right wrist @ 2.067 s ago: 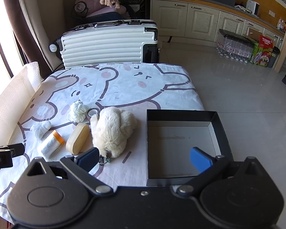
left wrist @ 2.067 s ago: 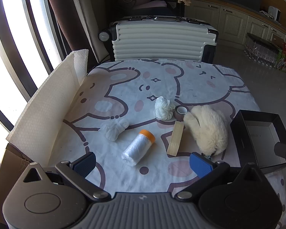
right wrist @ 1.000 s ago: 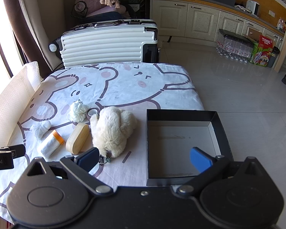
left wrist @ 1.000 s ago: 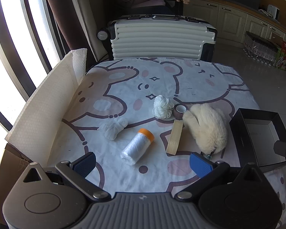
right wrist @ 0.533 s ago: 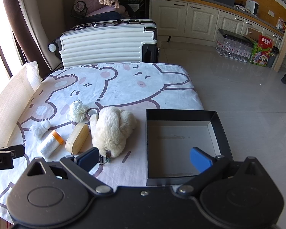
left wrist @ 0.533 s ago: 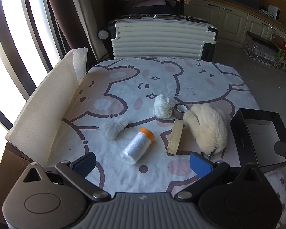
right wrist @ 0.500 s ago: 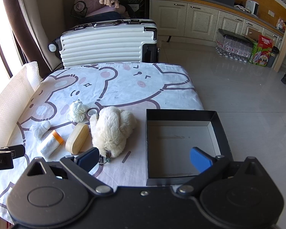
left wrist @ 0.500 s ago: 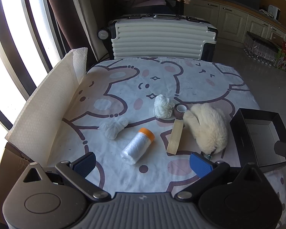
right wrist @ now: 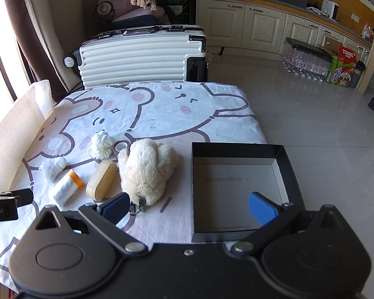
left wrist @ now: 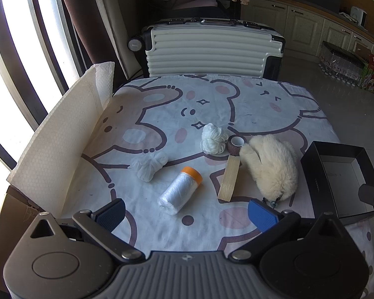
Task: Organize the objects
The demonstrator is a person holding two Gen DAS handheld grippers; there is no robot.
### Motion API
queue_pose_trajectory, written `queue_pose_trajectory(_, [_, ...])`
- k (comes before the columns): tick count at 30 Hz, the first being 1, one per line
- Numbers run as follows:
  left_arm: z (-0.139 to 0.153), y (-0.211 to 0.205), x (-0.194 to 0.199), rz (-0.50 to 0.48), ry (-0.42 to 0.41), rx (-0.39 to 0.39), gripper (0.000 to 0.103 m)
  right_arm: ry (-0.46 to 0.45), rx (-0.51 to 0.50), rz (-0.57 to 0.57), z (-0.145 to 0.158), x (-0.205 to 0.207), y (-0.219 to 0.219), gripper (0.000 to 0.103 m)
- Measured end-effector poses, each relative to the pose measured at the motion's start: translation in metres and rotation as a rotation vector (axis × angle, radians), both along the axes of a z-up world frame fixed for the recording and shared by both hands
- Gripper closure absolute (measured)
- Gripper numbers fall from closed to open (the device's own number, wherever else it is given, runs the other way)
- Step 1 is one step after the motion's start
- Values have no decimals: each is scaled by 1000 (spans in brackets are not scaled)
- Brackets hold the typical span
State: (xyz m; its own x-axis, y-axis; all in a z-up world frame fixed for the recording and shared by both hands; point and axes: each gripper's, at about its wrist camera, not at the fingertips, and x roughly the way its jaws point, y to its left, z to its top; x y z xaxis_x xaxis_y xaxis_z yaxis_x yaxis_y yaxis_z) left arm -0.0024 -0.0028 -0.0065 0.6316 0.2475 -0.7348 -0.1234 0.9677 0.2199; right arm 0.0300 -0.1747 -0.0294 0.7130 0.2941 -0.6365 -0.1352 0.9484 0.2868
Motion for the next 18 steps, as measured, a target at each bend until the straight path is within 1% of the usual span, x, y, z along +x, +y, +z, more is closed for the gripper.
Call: queue_pose_trajectory(18, [0, 0, 0, 53, -14, 53, 0, 2, 0, -1, 0, 0, 0, 0])
